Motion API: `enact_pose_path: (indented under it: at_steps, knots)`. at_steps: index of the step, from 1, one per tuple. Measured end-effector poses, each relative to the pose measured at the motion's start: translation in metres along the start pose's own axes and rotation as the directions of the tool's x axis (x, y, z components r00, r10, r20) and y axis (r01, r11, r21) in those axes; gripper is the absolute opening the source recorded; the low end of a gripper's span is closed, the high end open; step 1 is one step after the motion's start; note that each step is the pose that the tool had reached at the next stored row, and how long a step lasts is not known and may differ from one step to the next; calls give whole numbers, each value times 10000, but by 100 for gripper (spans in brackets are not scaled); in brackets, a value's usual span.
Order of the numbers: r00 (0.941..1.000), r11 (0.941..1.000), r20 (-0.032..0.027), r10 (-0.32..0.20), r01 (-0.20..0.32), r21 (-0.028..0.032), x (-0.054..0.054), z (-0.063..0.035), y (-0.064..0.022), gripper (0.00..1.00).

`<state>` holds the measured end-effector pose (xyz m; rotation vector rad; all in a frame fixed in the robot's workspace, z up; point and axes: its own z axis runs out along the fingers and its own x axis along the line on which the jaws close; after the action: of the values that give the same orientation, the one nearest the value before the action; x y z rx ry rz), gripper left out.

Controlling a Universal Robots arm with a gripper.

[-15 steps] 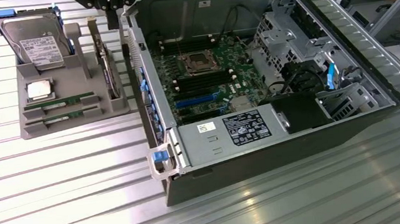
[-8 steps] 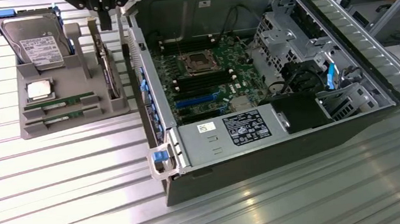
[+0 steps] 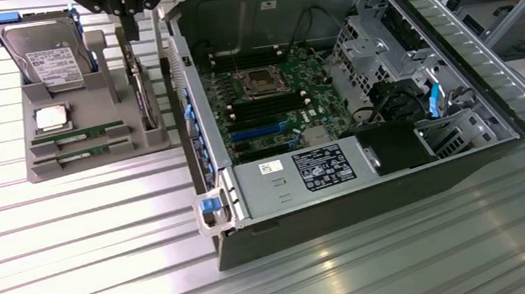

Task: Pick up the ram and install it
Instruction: 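Reach for the ram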

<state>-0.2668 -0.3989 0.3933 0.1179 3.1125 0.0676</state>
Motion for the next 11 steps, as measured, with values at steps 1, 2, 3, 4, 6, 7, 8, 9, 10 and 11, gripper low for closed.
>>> enact_pose_path:
  at_steps: [1, 2, 3, 4, 6, 7, 8, 9, 10, 11]
  knots:
    - [10000, 10000, 1, 0, 0, 0, 17, 0, -1, 11]
    - [10000, 10000, 1, 1, -1, -1, 29, 0, -2, 11]
    - [10000, 10000, 1, 1, -1, 0, 42, -1, -3, 11]
    - [10000, 10000, 1, 0, 0, 0, 50, -1, -4, 11]
    - [10000, 10000, 0, 0, 0, 0, 66, -2, -5, 11]
    - [10000, 10000, 1, 0, 0, 0, 74, -2, -5, 11]
    - [10000, 10000, 0, 0, 0, 0, 82, -2, -6, 11]
    - [10000, 10000, 1, 0, 0, 0, 87, -2, -6, 11]
    - [10000, 10000, 0, 0, 0, 0, 94, -3, -7, 11]
    - [10000, 10000, 0, 0, 0, 0, 100, -3, -7, 11]
